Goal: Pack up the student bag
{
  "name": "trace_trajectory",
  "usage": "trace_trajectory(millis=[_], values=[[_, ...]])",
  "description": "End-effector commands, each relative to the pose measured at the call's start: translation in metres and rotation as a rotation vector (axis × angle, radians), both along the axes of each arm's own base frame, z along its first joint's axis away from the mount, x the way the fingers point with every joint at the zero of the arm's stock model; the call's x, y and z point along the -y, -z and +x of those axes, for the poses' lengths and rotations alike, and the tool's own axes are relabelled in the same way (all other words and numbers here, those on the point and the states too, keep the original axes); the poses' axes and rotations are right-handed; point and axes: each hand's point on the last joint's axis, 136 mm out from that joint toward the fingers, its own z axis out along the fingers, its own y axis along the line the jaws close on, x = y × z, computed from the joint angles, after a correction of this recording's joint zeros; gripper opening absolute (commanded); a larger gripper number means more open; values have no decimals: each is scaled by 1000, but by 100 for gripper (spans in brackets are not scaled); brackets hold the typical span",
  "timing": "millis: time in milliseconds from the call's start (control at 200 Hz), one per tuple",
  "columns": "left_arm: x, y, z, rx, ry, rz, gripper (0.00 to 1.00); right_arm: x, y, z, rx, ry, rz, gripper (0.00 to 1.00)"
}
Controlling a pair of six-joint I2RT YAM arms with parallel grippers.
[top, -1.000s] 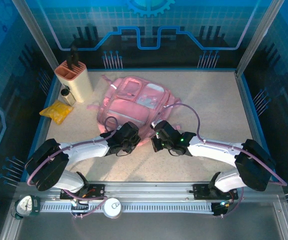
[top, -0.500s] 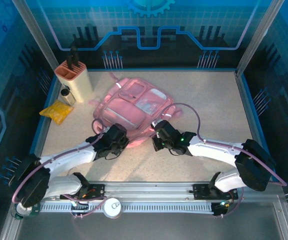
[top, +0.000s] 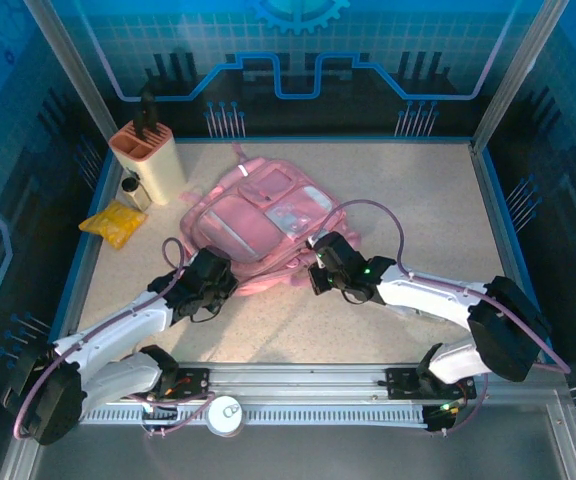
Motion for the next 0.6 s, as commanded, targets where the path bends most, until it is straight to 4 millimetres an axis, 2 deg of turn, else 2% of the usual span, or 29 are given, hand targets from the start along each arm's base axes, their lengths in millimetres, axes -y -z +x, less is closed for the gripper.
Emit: trace_trajectory(millis=[0, 25, 60, 120, 210, 260, 415, 455, 465, 485, 590], values=[[-17, 0, -10, -55, 45, 113, 15, 7, -11, 2, -32, 18, 9, 18], [-16, -3, -10, -51, 55, 113, 16, 4, -13, -1, -44, 4, 31, 24], [-11, -8, -8, -36, 81, 100, 20, 1, -18, -6, -59, -8, 58, 28], [-3, -18, -7, 0, 129, 71, 33, 0, -26, -10, -76, -4, 104, 34], [-1, -33, -8, 39, 162, 79, 45, 3, -34, -10, -122, 43, 192, 53], [-1, -41, -9, 62, 185, 87, 51, 5, -36, -8, -166, 79, 247, 60], [5, -62, -6, 108, 255, 119, 66, 4, -41, 8, -242, 152, 335, 69], [8, -66, -4, 118, 278, 125, 70, 6, -35, 11, -260, 180, 330, 71], [9, -67, -3, 122, 285, 127, 71, 3, -42, 16, -251, 181, 343, 71], [11, -69, -2, 126, 294, 131, 73, 3, -44, 20, -254, 197, 350, 72], [20, -78, 7, 175, 338, 169, 83, 0, -39, 30, -323, 270, 361, 74]])
